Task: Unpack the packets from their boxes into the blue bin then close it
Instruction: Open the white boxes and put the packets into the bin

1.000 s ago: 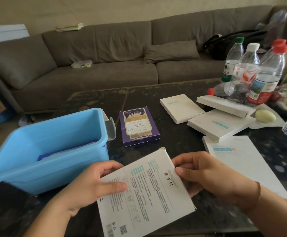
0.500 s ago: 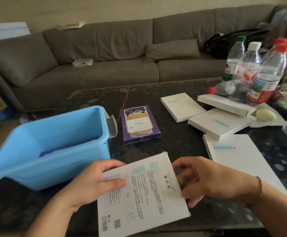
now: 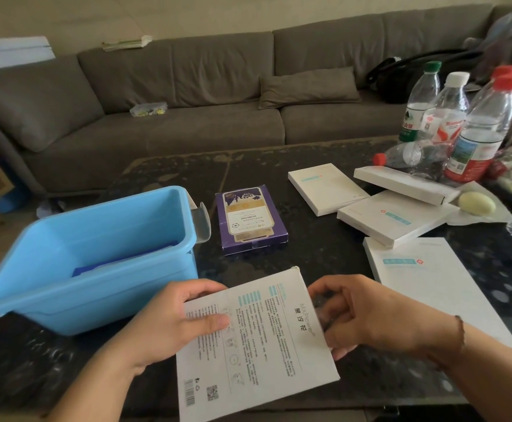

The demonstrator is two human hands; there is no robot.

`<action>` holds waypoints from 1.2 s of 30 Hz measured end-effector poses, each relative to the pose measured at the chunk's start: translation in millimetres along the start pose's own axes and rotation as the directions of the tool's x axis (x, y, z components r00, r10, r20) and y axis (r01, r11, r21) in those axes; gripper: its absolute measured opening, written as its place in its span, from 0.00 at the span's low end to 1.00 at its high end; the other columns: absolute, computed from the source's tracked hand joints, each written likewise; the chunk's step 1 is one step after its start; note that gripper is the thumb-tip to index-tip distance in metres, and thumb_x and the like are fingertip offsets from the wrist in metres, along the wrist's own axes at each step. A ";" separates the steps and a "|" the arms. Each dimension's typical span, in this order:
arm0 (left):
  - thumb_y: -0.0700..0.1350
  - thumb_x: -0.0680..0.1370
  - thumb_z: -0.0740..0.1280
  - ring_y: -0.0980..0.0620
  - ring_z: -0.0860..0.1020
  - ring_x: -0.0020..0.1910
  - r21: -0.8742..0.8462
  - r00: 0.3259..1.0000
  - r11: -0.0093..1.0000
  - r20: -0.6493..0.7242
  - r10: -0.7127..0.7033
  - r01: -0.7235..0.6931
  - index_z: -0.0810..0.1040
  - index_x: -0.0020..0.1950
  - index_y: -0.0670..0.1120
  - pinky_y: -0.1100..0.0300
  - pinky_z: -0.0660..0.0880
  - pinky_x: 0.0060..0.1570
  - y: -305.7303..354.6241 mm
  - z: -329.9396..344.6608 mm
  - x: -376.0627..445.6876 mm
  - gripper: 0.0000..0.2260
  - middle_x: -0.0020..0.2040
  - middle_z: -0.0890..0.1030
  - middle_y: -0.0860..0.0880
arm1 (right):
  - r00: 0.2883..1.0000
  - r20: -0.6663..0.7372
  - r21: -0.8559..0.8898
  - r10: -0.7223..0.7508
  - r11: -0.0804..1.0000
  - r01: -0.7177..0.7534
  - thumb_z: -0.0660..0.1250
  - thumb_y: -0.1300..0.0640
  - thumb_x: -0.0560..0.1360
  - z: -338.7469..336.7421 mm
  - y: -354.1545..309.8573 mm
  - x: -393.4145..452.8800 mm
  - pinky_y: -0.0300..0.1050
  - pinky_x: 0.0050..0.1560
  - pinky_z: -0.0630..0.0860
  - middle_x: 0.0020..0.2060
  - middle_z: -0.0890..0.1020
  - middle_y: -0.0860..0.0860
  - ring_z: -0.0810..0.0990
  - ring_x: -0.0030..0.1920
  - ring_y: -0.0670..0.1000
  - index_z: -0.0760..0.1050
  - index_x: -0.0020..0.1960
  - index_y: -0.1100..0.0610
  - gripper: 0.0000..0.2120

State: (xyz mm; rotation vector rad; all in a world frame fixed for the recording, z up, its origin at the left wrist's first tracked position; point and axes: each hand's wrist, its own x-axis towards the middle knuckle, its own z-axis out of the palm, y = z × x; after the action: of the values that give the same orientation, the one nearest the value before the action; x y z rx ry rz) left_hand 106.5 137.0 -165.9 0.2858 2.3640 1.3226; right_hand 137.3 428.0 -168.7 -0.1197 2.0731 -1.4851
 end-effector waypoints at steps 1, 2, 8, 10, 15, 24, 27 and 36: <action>0.44 0.73 0.74 0.50 0.86 0.48 0.005 1.000 1.000 -0.009 0.008 -0.008 0.81 0.56 0.49 0.47 0.82 0.51 -0.1 0.8 0.1 0.12 0.50 0.87 0.51 | 1.000 -0.012 -0.005 0.000 1.000 -0.001 0.73 0.70 0.71 1.3 0.5 0.2 0.59 0.53 0.82 0.51 0.86 0.53 0.86 0.51 0.55 0.74 0.62 0.54 0.23; 0.44 0.73 0.74 0.51 0.86 0.48 0.011 1.000 1.000 -0.018 0.017 -0.017 0.81 0.56 0.50 0.47 0.82 0.50 -0.3 1.8 0.3 0.12 0.50 0.87 0.52 | 1.000 -0.026 -0.012 -0.002 1.000 0.001 0.72 0.70 0.71 2.5 0.8 0.9 0.59 0.53 0.82 0.50 0.86 0.52 0.86 0.50 0.54 0.75 0.61 0.54 0.22; 0.46 0.74 0.73 0.52 0.85 0.48 0.009 0.999 0.999 -0.024 0.044 -0.043 0.81 0.56 0.51 0.48 0.82 0.49 -0.4 2.7 0.7 0.11 0.50 0.86 0.53 | 0.996 -0.091 -0.029 -0.021 0.999 0.018 0.68 0.73 0.71 5.2 -5.3 -1.5 0.53 0.49 0.84 0.47 0.87 0.51 0.86 0.49 0.53 0.76 0.60 0.55 0.22; 0.48 0.75 0.72 0.51 0.85 0.50 -0.040 0.999 0.998 -0.001 0.038 -0.038 0.82 0.57 0.50 0.48 0.81 0.51 -0.6 2.7 0.2 0.11 0.51 0.86 0.51 | 0.993 -0.100 0.100 -0.057 0.993 0.067 0.63 0.77 0.72 5.4 -6.5 -2.5 0.57 0.49 0.83 0.48 0.86 0.59 0.86 0.49 0.60 0.75 0.61 0.58 0.23; 0.51 0.74 0.73 0.47 0.85 0.51 -0.217 0.999 0.976 -0.031 -0.008 0.002 0.79 0.58 0.44 0.45 0.80 0.54 -2.7 7.4 1.0 0.17 0.51 0.86 0.46 | 0.967 -0.225 0.468 -0.119 0.858 0.214 0.65 0.63 0.76 9.8 -14.5 -12.3 0.57 0.41 0.83 0.50 0.84 0.65 0.83 0.51 0.67 0.70 0.68 0.48 0.22; 0.48 0.74 0.72 0.45 0.85 0.50 -0.296 0.997 0.955 -0.079 0.008 -0.032 0.76 0.58 0.42 0.50 0.81 0.48 -0.8 18.5 2.1 0.16 0.50 0.86 0.43 | 0.926 -0.364 0.492 -0.101 0.823 0.283 0.74 0.57 0.64 14.6 -25.1 -27.1 0.47 0.35 0.82 0.45 0.87 0.58 0.87 0.45 0.58 0.67 0.67 0.49 0.33; 0.49 0.74 0.73 0.44 0.85 0.50 -0.321 0.996 0.947 -0.088 0.007 -0.035 0.76 0.58 0.42 0.50 0.80 0.48 -1.5 19.4 2.4 0.17 0.50 0.86 0.42 | 0.929 -0.349 0.495 -0.127 0.816 0.298 0.73 0.58 0.66 14.2 -26.5 -30.6 0.53 0.40 0.84 0.49 0.86 0.57 0.86 0.48 0.60 0.70 0.66 0.51 0.29; 0.55 0.62 0.79 0.41 0.83 0.54 -0.457 1.000 0.889 0.015 0.022 -0.012 0.78 0.61 0.42 0.56 0.80 0.45 -7.3 16.8 -0.9 0.31 0.54 0.84 0.39 | 0.920 -0.362 0.588 -0.147 0.730 0.348 0.70 0.66 0.69 18.9 -27.1 -36.0 0.48 0.30 0.82 0.50 0.86 0.56 0.86 0.39 0.57 0.71 0.65 0.50 0.27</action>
State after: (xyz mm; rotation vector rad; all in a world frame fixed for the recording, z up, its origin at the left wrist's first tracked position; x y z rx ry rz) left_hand 115.0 145.7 -179.7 0.1736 1.9554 1.8213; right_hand 169.7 416.0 -134.1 0.1047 1.6633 -2.4419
